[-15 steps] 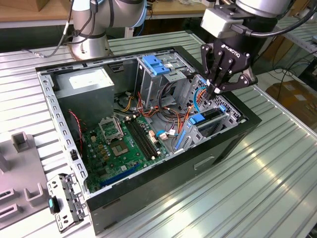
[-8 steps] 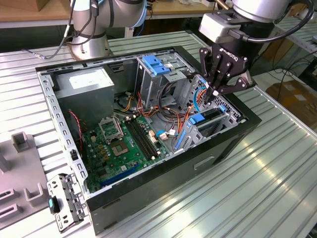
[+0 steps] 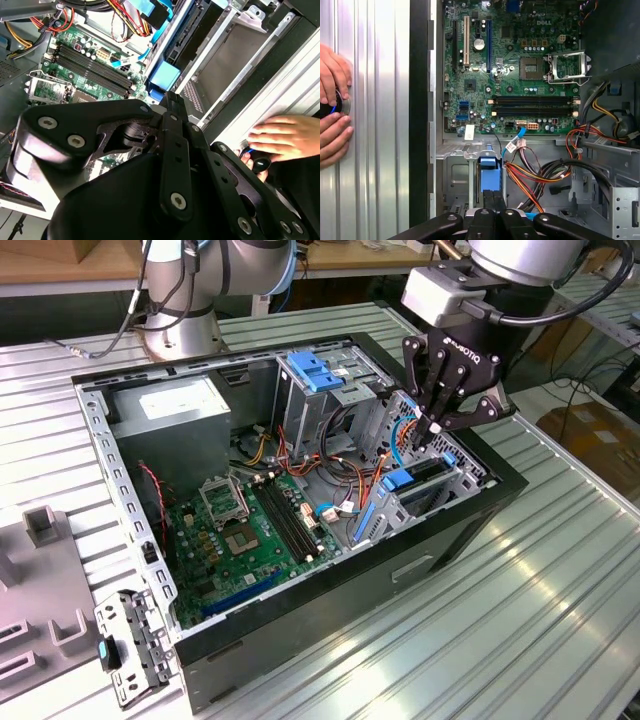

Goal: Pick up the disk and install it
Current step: 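Insert the first disk wire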

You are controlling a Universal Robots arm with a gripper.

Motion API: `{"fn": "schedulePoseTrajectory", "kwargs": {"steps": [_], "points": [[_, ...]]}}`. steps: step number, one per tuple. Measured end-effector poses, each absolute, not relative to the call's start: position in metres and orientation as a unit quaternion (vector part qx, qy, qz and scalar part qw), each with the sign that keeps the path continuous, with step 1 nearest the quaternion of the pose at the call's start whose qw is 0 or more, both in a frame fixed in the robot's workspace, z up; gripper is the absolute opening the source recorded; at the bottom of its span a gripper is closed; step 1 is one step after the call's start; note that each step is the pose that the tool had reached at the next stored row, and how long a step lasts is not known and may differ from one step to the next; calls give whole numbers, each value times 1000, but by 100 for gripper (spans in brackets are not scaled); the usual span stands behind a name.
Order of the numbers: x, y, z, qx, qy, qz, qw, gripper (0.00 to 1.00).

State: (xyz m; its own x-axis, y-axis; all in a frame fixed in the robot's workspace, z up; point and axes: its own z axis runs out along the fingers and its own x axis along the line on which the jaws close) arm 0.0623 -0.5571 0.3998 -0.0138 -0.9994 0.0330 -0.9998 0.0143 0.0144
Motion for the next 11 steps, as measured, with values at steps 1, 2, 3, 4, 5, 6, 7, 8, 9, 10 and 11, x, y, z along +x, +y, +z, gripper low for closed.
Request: {"fn": "schedulePoseTrajectory", "kwargs": {"steps": [1,2,3,4,5,6,7,8,9,10,11], "points": [[62,-557,400,702,-712,6,17,11],[62,-557,400,702,-712,6,17,11],[62,-557,400,702,-712,6,17,11],[62,-557,400,702,-712,6,17,11],[64,-557,400,702,-712,6,17,11],[66,-557,400,702,-712,6,17,11],[70,-557,400,702,-712,6,17,11],[74,-557,400,702,-712,6,17,11],[76,-557,400,702,-712,6,17,11],[78,-557,400,702,-712,6,17,11],[82,-557,400,702,-712,6,17,11]]}}
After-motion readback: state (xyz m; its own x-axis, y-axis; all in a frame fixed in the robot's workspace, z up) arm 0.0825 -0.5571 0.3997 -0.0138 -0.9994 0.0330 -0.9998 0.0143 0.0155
